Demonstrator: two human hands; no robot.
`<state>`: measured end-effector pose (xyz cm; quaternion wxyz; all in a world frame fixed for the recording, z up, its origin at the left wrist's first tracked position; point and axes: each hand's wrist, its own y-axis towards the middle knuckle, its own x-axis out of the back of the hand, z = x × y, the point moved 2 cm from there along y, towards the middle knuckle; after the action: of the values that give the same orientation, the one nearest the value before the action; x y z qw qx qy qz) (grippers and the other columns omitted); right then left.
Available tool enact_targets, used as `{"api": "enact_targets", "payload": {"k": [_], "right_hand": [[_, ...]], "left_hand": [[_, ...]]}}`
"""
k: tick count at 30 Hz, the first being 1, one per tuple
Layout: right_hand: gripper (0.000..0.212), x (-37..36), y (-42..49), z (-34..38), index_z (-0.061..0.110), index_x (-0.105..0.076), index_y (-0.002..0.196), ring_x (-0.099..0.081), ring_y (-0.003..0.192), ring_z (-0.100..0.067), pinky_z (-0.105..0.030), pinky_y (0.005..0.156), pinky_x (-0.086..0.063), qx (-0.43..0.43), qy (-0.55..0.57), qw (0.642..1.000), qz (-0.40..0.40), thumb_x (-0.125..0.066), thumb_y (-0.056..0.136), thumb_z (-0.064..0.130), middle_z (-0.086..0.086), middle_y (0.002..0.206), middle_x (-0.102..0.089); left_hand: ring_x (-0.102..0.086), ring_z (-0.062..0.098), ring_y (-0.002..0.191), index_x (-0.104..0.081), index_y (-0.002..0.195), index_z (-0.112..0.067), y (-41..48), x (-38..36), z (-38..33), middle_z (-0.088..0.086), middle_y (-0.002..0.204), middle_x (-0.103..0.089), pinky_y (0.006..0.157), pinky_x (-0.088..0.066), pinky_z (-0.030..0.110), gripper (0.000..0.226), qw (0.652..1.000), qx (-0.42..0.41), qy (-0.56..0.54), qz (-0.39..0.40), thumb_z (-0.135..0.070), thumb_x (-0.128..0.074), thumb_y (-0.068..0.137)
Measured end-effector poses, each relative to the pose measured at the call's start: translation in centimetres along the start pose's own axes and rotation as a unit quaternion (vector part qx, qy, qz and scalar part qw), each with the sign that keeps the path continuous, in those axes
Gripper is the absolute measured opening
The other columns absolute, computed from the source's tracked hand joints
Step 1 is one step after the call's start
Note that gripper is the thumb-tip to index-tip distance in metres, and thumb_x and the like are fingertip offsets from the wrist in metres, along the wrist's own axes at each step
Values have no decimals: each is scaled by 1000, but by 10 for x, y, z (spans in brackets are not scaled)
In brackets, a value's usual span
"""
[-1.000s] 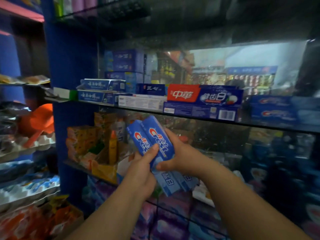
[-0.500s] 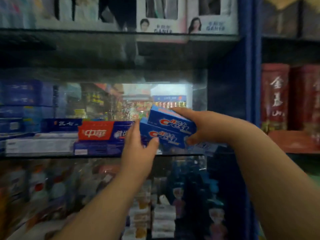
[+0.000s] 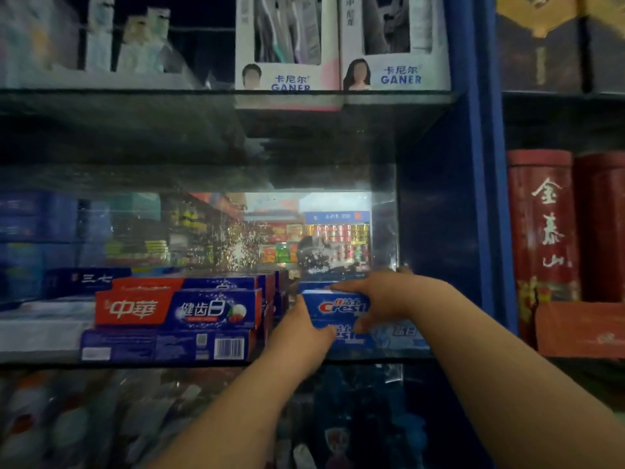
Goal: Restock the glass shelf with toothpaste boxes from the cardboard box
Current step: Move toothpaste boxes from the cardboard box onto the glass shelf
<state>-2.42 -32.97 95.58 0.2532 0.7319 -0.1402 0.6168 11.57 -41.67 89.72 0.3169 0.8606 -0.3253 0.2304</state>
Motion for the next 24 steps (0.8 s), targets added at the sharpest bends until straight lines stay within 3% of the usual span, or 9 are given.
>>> {"api": "enact_targets", "payload": {"k": [5,9,12,15,18,22,24], "right_hand": [[66,-8,21,-2,46,-19,147,-32,138,-30,-50,110,-22,30,-20,998,-46,-48,89,61,-5,152,-32],[45,-7,33,-12,40,-39,138,-43,130,-24,-48,107,-22,42,9,988,-149,-41,95,54,3,142,-49],[40,-2,38,-23,43,-41,136,-46,123,-26,-49,105,-25,7,44,974,-221,-40,97,49,2,131,-54],[38,-8,41,-26,40,-45,135,-48,121,-27,-46,102,-28,5,88,975,-202,-41,98,47,0,126,-56],[44,-13,36,-24,40,-41,140,-43,130,-27,-44,105,-29,-1,152,966,-209,-42,97,49,0,141,-50],[47,0,25,-15,41,-37,143,-46,124,-25,-38,95,-33,5,97,975,-202,-40,97,50,-2,136,-51],[46,4,23,-11,43,-36,142,-46,124,-26,-40,98,-31,7,78,979,-191,-40,97,51,-2,135,-52]], "left_hand": [[-59,22,102,-28,138,-29,14,-9,8,1,124,-56,88,-50,36,56,998,18,52,-26,-38,-55,90],[-55,23,113,-22,147,-21,21,-15,12,2,138,-47,94,-49,37,64,991,12,130,-24,-39,-52,92],[-38,25,135,-21,151,-16,21,-22,13,7,158,-16,112,-35,37,65,978,-10,210,-2,-38,-48,96],[-20,22,145,-10,153,-10,23,-24,12,4,161,10,116,-23,32,68,968,-6,250,18,-36,-42,99],[-18,23,146,-6,153,-9,32,-24,12,5,161,6,117,-22,33,66,963,1,268,40,-32,-39,101],[-30,25,140,-6,153,-7,43,-26,13,7,159,-8,115,-30,37,68,958,13,280,55,-31,-41,100],[-34,25,137,-8,152,-8,47,-27,13,7,157,-15,113,-32,37,69,959,14,278,53,-32,-43,98]]}}
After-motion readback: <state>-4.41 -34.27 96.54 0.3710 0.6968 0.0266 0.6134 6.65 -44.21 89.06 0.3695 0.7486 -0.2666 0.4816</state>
